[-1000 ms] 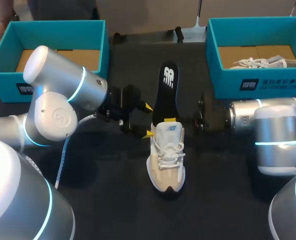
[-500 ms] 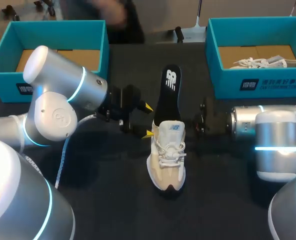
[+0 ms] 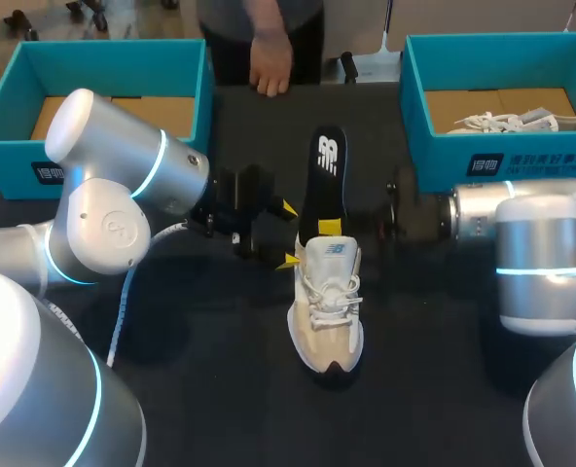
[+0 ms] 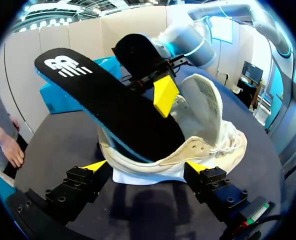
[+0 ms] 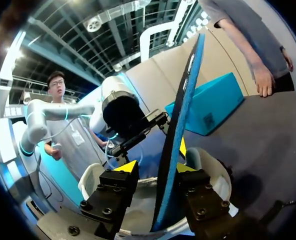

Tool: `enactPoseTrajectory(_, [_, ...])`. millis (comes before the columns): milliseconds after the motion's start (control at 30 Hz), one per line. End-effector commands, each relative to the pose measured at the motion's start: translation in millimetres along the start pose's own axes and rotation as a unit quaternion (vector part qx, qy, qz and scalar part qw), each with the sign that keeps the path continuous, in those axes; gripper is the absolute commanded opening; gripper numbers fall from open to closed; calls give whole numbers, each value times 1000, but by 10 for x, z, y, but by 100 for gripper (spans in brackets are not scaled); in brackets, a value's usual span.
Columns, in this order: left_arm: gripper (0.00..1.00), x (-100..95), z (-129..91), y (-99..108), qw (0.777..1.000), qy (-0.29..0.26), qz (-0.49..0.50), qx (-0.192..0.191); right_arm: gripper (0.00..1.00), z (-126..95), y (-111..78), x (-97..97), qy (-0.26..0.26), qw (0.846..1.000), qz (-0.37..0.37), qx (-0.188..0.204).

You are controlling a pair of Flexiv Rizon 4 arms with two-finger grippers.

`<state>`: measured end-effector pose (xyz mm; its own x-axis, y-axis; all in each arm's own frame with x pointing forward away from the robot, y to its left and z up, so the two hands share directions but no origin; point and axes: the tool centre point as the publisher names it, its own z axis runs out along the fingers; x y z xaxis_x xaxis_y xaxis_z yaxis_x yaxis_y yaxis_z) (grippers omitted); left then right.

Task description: Take the shoe out of the shoebox, open the shoe tongue, remove and reinsert the insole, then place the shoe into the shoebox

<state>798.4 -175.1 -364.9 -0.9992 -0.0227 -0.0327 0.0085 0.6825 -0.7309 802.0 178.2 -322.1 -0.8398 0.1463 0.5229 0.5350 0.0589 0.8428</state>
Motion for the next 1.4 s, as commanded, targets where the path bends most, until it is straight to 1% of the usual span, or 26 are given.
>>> enactPoseTrajectory(33, [100,6,11,-2,1000,-1,0,-1,41,36,96,-93,13,1000,2,24])
enactPoseTrajectory(67, [100,6,11,-2,1000,-1,0,-1,39,48,97,-113,18,999,8,28])
enactPoseTrajectory(100, [100,6,11,-2,1000,-1,0,-1,33,60,86,-127,21,999,13,32])
enactPoseTrajectory(133, [100,6,11,-2,1000,-1,0,-1,19,69,64,-140,23,999,15,38])
enactPoseTrajectory(167, [100,6,11,-2,1000,-1,0,-1,0,74,30,-151,24,999,22,43])
enactPoseTrajectory(333, [100,6,11,-2,1000,-1,0,-1,0,83,-163,-158,33,998,41,47])
enactPoseTrajectory(500, [100,6,11,-2,1000,-1,0,-1,0,69,-371,-51,25,994,77,73])
enactPoseTrajectory(567, [100,6,11,-2,1000,-1,0,-1,0,67,-443,-8,27,993,85,71])
enactPoseTrajectory(633, [100,6,11,-2,1000,-1,0,-1,0,60,-477,21,25,993,90,71])
enactPoseTrajectory(733, [100,6,11,-2,1000,-1,0,-1,0,42,-454,56,11,994,86,60])
enactPoseTrajectory(767, [100,6,11,-2,1000,-1,0,-1,15,32,-435,59,9,995,83,56])
enactPoseTrajectory(833, [100,6,11,-2,1000,-1,0,-1,39,14,-351,66,0,996,72,56])
enactPoseTrajectory(867, [100,6,11,-2,1000,-1,0,-1,42,3,-305,66,-2,996,66,56])
enactPoseTrajectory(967, [100,6,11,-2,1000,-1,0,-1,43,-29,-190,71,-14,997,51,62])
enactPoseTrajectory(1033, [100,6,11,-2,1000,-1,0,-1,47,-37,-148,84,-16,997,45,64])
enactPoseTrajectory(1233, [100,6,11,-2,1000,-1,0,-1,44,-42,-88,38,-18,997,35,67])
enactPoseTrajectory(1400, [100,6,11,-2,1000,-1,0,-1,38,1,-40,-57,-6,997,31,77])
